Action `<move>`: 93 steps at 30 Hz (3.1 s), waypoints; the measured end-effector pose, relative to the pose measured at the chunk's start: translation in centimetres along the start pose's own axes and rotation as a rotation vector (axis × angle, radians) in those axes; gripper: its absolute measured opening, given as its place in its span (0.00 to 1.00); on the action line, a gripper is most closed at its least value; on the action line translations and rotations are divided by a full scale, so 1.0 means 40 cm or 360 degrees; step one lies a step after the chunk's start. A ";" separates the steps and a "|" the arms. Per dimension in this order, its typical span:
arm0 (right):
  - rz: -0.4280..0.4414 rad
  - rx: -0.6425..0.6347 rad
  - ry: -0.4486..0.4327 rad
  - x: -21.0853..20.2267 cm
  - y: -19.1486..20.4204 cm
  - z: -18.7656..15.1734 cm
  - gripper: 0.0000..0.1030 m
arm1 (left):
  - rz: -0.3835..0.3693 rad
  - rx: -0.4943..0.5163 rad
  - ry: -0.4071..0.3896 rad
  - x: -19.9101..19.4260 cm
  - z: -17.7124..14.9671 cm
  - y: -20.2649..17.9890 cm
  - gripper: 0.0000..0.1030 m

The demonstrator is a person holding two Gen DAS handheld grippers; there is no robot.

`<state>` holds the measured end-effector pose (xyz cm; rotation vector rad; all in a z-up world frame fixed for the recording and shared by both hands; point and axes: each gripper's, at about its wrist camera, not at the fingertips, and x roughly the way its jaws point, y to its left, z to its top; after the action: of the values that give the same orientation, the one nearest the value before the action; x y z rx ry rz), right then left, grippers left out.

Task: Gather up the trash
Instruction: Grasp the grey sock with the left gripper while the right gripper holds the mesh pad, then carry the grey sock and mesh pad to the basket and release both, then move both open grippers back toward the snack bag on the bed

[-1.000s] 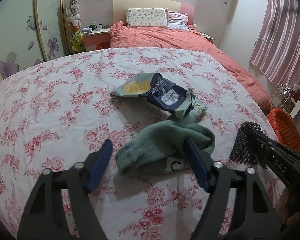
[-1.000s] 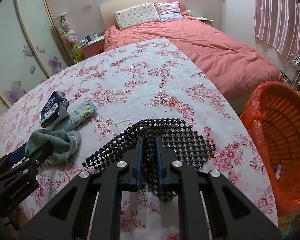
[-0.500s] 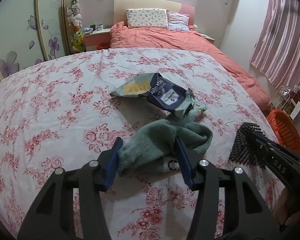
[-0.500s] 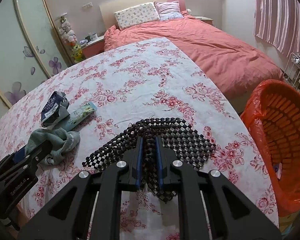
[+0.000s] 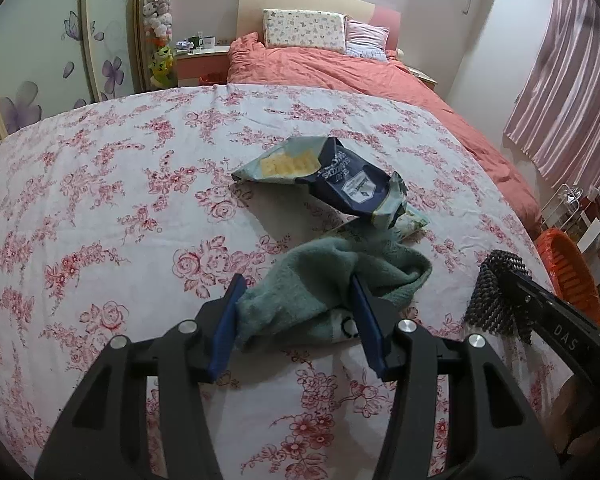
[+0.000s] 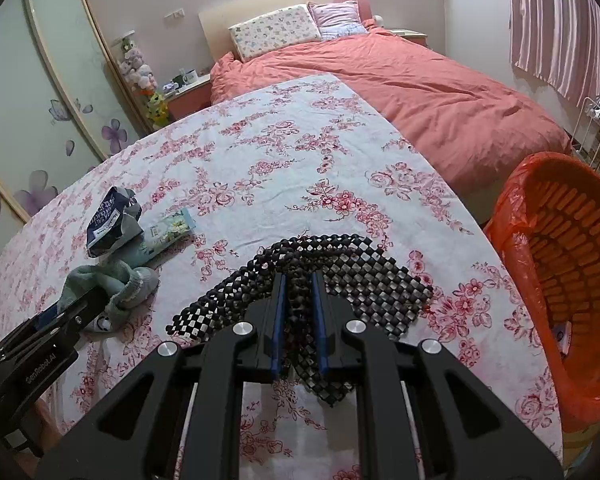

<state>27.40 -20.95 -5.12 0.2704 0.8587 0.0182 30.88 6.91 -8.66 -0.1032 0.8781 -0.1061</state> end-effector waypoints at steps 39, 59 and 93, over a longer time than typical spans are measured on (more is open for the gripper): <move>0.0116 0.0082 -0.0208 -0.175 -0.076 -0.001 0.09 | -0.0156 0.0087 -0.0173 -0.156 -0.022 -0.075 0.17; -0.0176 0.0430 -0.0559 -0.347 -0.396 0.019 0.09 | -0.0628 0.0377 -0.0196 -0.205 -0.014 -0.517 0.17; -0.0224 0.0397 -0.0364 -0.270 -0.445 -0.004 0.55 | -0.0159 0.0312 -0.0169 -0.086 -0.005 -0.378 0.77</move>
<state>18.55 -39.45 -1.51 0.4363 0.6498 -0.2486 27.79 -7.60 -4.13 0.0304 0.7524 -0.2767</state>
